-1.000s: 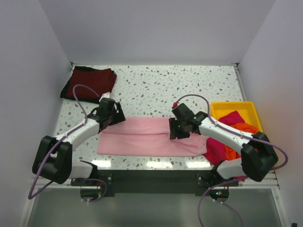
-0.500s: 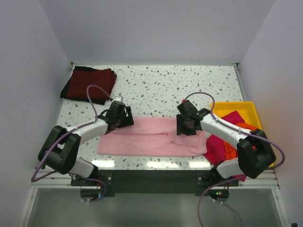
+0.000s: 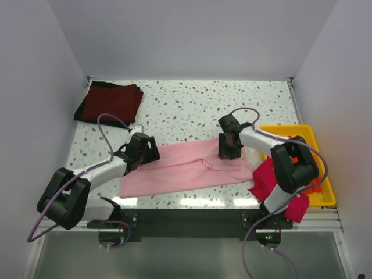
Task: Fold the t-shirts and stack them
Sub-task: Fold the tshirt
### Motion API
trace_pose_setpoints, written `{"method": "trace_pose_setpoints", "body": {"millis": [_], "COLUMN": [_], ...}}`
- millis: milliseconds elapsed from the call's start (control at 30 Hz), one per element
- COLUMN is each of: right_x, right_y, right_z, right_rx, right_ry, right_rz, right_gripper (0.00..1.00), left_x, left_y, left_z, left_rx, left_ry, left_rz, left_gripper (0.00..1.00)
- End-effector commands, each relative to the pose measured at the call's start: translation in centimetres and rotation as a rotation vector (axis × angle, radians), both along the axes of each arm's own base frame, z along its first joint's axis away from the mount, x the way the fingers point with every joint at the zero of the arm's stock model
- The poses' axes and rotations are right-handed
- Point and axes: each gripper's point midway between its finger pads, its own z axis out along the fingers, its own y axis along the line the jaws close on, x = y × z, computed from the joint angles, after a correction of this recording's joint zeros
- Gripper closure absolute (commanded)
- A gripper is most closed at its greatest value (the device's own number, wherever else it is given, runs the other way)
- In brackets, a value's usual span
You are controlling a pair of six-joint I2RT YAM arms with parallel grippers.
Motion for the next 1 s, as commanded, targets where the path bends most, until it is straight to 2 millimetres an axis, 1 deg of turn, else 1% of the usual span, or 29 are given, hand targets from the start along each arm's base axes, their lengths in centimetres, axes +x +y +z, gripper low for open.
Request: {"method": "trace_pose_setpoints", "body": {"millis": [0, 67, 100, 133, 167, 200, 233, 267, 300, 333, 367, 400, 433, 467, 533, 567, 633, 667, 700, 733, 767, 800, 833, 867, 900, 933, 967], "right_x": [3.8, 5.4, 6.9, 7.8, 9.8, 10.5, 11.2, 13.4, 14.5, 15.1, 16.9, 17.8, 18.3, 19.9, 21.1, 22.1, 22.6, 23.0, 23.1, 23.1, 22.7, 22.4, 22.1, 20.9, 20.2, 19.7, 18.2], "right_y": [0.7, 0.5, 0.6, 0.7, 1.0, 0.6, 0.6, 1.1, 0.7, 0.7, 1.0, 1.0, 1.0, 1.5, 2.0, 2.4, 3.0, 3.4, 3.5, 3.7, 3.6, 3.7, 3.7, 3.8, 3.8, 3.8, 3.6], "right_z": [-1.8, -1.9, -1.9, -1.8, -0.7, -1.7, -1.4, -0.2, 0.0, -0.7, 0.7, 0.9, 0.6, 2.0, 2.9, 4.0, 5.2, 6.6, 7.5, 8.3, 8.6, 10.7, 11.3, 10.9, 12.7, 12.9, 12.0], "right_rx": [-0.016, -0.048, -0.052, -0.054, -0.051, -0.065, -0.070, -0.055, -0.059, -0.066, -0.054, -0.045, -0.045, -0.027, -0.012, 0.001, 0.023, 0.040, 0.049, 0.063, 0.069, 0.084, 0.096, 0.111, 0.129, 0.140, 0.148], "right_ry": [-0.034, -0.050, -0.062, -0.068, -0.103, -0.081, -0.077, -0.120, -0.128, -0.115, -0.151, -0.159, -0.151, -0.194, -0.216, -0.240, -0.251, -0.281, -0.295, -0.308, -0.310, -0.346, -0.357, -0.334, -0.362, -0.363, -0.329], "right_rz": [0.016, 0.009, 0.005, 0.004, -0.002, -0.003, -0.005, -0.009, -0.016, -0.016, -0.021, -0.020, -0.019, -0.020, 0.000, 0.011, 0.033, 0.041, 0.048, 0.055, 0.056, 0.069, 0.073, 0.087, 0.093, 0.094, 0.100], "right_gripper": [0.48, 0.47, 0.46, 0.46, 0.45, 0.45, 0.45, 0.44, 0.44, 0.43, 0.41, 0.40, 0.39, 0.38, 0.36, 0.35, 0.34, 0.34, 0.33, 0.32, 0.31, 0.28, 0.23, 0.20, 0.18, 0.15, 0.15], "left_x": [-2.5, -3.2, -3.3, -3.8, -4.0, -4.4, -4.9, -5.1, -5.6, -6.2, -6.3, -6.9, -7.3, -7.4, -8.2, -8.3, -8.7, -8.6, -8.5, -8.3, -7.9, -7.7, -7.2, -7.0, -6.8, -6.6, -6.6], "left_y": [0.8, 0.9, 0.8, 0.7, 0.5, 0.0, -0.2, -0.3, -0.8, -0.7, -0.9, -1.4, -1.6, -2.0, -3.0, -3.5, -4.3, -4.6, -4.7, -4.8, -4.7, -4.9, -5.2, -5.3, -5.5, -5.7, -5.9], "left_z": [-1.1, -1.1, -1.1, -1.4, -1.4, -1.5, -1.7, -1.7, -1.7, -1.8, -1.5, -1.5, -1.4, -0.9, -0.3, 0.5, 1.5, 2.4, 2.9, 3.8, 4.7, 5.2, 6.3, 6.4, 6.4, 6.2, 5.9], "left_rx": [0.013, 0.015, 0.012, 0.012, 0.003, 0.000, -0.003, 0.004, 0.001, 0.014, 0.014, 0.008, -0.006, -0.030, -0.062, -0.086, -0.109, -0.127, -0.125, -0.127, -0.126, -0.123, -0.114, -0.102, -0.090, -0.062, -0.052], "left_ry": [0.066, 0.073, 0.075, 0.088, 0.092, 0.097, 0.111, 0.112, 0.114, 0.123, 0.112, 0.116, 0.121, 0.110, 0.104, 0.084, 0.065, 0.038, 0.025, 0.008, -0.019, -0.035, -0.071, -0.080, -0.084, -0.080, -0.071], "left_rz": [0.031, 0.036, 0.035, 0.030, 0.022, 0.005, 0.002, 0.003, 0.001, 0.003, 0.004, -0.011, -0.002, -0.011, -0.035, -0.049, -0.078, -0.087, -0.101, -0.106, -0.111, -0.126, -0.159, -0.180, -0.197, -0.222, -0.241], "left_gripper": [0.19, 0.19, 0.19, 0.19, 0.19, 0.20, 0.20, 0.20, 0.20, 0.19, 0.19, 0.19, 0.19, 0.19, 0.19, 0.20, 0.19, 0.19, 0.19, 0.19, 0.19, 0.19, 0.18, 0.18, 0.17, 0.17, 0.16]}}
